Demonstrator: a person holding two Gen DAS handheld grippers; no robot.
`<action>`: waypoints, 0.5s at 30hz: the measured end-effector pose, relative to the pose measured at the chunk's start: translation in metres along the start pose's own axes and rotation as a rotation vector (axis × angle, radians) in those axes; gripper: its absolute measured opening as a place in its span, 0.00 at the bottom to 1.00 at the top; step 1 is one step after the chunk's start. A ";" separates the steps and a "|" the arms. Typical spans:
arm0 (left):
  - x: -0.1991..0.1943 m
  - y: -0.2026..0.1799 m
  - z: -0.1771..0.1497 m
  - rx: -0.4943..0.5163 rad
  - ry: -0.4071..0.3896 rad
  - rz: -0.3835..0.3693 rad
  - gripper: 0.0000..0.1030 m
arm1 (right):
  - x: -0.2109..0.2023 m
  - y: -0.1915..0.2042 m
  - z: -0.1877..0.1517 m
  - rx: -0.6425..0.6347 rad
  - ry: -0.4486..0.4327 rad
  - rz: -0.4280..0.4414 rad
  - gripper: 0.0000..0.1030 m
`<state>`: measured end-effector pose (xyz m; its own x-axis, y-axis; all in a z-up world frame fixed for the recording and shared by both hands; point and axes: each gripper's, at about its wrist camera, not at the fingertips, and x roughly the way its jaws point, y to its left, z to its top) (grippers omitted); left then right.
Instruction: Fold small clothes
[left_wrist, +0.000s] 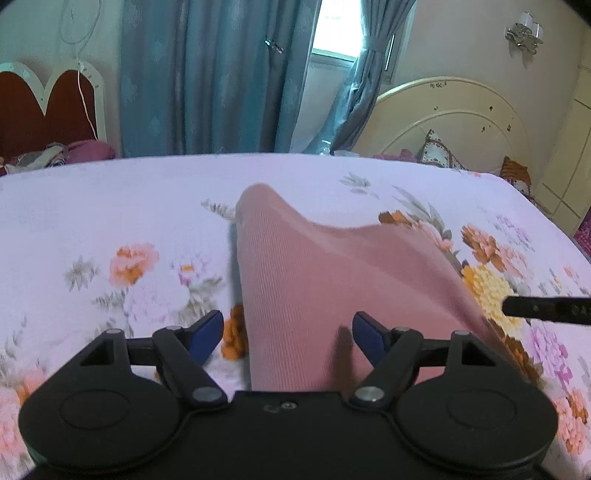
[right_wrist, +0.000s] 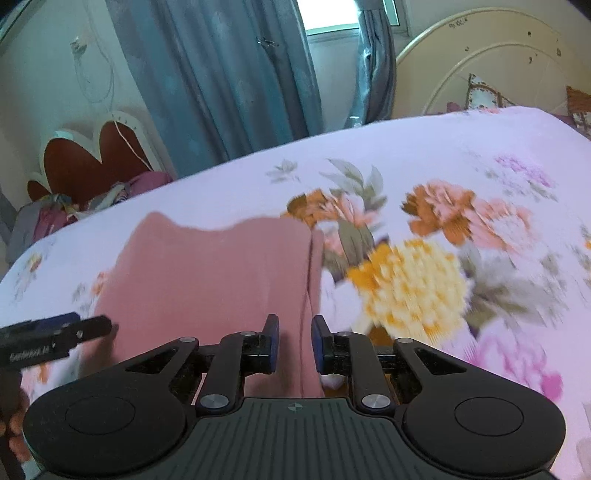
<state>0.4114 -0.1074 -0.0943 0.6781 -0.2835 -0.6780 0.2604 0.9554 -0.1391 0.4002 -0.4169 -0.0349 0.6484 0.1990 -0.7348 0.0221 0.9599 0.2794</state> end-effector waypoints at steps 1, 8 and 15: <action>0.001 0.000 0.003 0.002 -0.003 0.004 0.74 | 0.005 0.001 0.005 0.005 -0.003 -0.001 0.37; 0.023 0.005 0.024 0.001 -0.010 0.020 0.74 | 0.046 0.005 0.028 -0.024 -0.012 -0.008 0.70; 0.058 0.021 0.042 -0.049 0.001 0.026 0.73 | 0.095 -0.008 0.043 0.028 0.042 0.005 0.51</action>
<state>0.4855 -0.1070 -0.1064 0.6833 -0.2589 -0.6827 0.2088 0.9653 -0.1571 0.4946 -0.4137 -0.0806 0.6160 0.2120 -0.7587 0.0410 0.9532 0.2996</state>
